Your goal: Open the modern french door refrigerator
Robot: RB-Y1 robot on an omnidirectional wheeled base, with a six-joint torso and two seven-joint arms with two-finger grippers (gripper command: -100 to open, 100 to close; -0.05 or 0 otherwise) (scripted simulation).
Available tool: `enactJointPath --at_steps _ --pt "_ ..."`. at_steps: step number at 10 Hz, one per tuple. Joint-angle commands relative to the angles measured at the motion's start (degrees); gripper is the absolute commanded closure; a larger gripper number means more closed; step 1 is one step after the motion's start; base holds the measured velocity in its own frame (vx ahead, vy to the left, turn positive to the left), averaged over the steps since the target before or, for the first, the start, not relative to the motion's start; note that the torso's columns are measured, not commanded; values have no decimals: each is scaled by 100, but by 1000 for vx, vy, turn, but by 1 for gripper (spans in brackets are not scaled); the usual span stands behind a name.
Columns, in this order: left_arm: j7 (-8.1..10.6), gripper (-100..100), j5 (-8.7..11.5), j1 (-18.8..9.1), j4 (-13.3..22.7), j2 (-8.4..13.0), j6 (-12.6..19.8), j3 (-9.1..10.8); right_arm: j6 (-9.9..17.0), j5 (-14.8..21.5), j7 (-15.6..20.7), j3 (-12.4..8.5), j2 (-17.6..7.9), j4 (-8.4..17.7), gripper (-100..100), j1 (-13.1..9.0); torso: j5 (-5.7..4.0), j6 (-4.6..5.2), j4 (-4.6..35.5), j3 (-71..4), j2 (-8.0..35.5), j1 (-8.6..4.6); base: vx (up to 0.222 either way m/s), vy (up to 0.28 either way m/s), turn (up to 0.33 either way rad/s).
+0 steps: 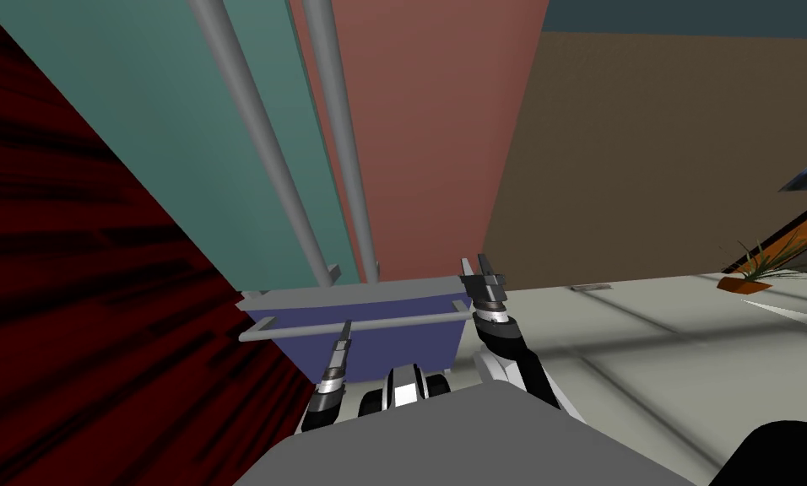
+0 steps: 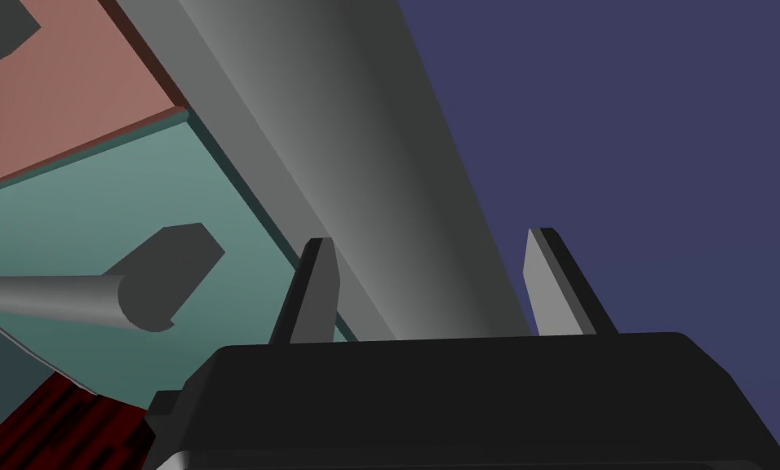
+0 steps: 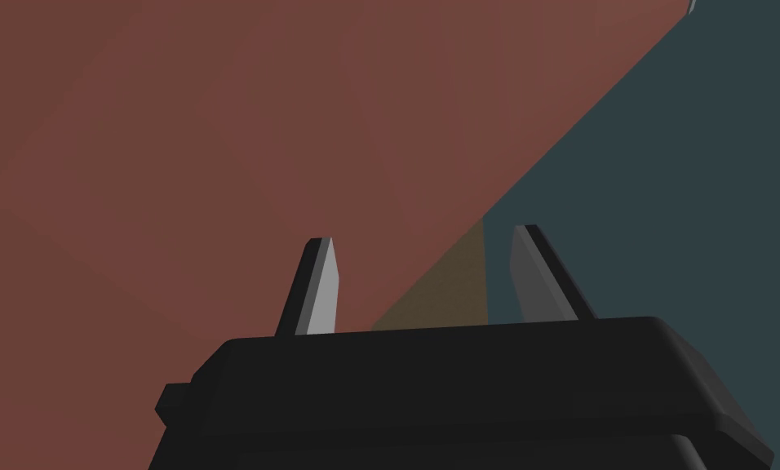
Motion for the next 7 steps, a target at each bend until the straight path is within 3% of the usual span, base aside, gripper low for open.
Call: enactJointPath --at_steps 1,5,7 --pt "38 100 -4 4 -111 36 143 -2 0 0 0 0 0 0 0 0 -7 1 13 -4 2 -3 -94 -9 18" --pt "114 100 -13 11 -329 112 492 2 1 0 0 0 0 1 0 -2 -18 -6 33 16 43 -14 -163 -3 21" --pt "129 100 -26 98 -397 124 462 -41 0 0 0 0 0 0 0 0 -25 -1 34 -12 1 -21 -101 7 16"
